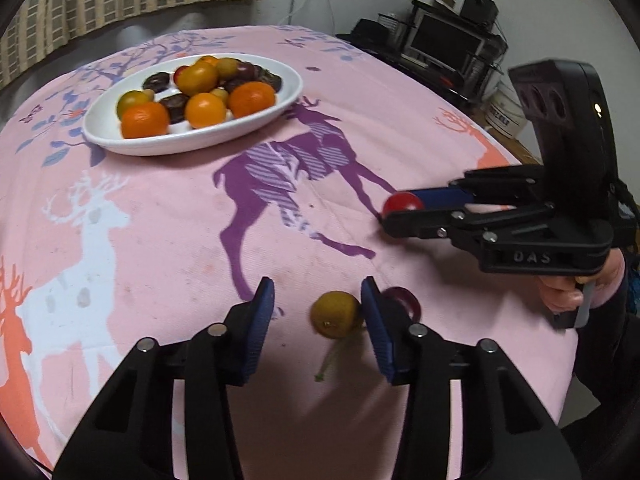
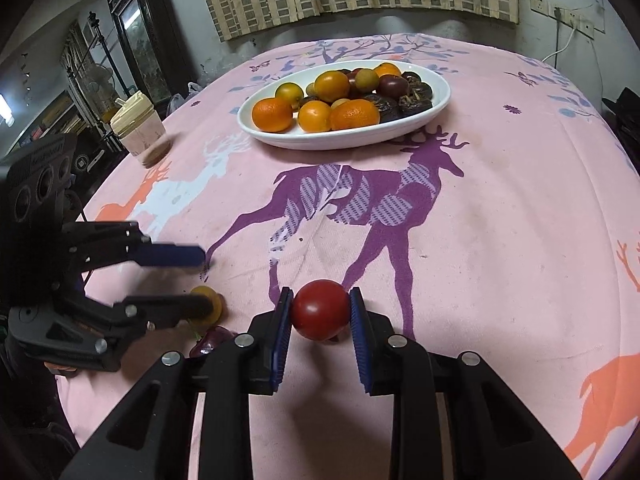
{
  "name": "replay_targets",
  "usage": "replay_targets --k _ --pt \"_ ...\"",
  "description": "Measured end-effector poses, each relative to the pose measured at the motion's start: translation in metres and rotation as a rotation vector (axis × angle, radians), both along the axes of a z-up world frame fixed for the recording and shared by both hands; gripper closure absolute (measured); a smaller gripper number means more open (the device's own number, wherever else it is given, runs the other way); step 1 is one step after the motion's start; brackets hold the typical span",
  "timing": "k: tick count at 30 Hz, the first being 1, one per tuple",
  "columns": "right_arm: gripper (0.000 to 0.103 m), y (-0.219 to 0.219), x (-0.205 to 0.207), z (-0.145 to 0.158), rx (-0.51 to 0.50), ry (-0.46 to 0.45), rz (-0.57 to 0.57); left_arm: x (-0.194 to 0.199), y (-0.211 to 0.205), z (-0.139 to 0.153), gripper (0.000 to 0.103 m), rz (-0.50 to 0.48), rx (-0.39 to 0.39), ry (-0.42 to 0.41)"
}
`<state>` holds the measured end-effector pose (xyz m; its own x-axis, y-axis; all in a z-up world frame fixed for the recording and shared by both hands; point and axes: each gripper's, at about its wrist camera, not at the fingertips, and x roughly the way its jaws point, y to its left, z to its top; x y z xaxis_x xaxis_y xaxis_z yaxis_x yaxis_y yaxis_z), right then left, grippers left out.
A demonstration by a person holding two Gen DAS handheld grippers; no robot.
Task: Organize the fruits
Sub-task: 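Carry a red tomato with right tool while left tool carries a yellow lemon onto the plate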
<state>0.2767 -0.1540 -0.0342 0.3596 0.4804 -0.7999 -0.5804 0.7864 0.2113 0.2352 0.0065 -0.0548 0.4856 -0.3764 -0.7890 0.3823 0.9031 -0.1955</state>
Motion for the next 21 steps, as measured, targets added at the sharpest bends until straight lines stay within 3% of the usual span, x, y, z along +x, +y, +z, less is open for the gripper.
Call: replay_targets --k 3,9,12,21 --pt "0.074 0.000 0.000 0.000 -0.004 0.001 -0.005 -0.003 -0.010 -0.007 0.060 -0.046 0.028 0.027" --pt "0.074 0.000 0.002 -0.002 -0.005 0.001 -0.005 -0.012 -0.020 -0.008 0.067 -0.057 0.120 -0.022" --pt "0.074 0.000 0.002 -0.002 -0.008 0.002 -0.007 -0.013 -0.018 -0.006 0.078 -0.065 0.097 -0.020" --pt "0.074 0.001 0.001 0.000 -0.002 -0.010 0.000 -0.014 -0.015 -0.003 0.078 -0.034 0.105 -0.046"
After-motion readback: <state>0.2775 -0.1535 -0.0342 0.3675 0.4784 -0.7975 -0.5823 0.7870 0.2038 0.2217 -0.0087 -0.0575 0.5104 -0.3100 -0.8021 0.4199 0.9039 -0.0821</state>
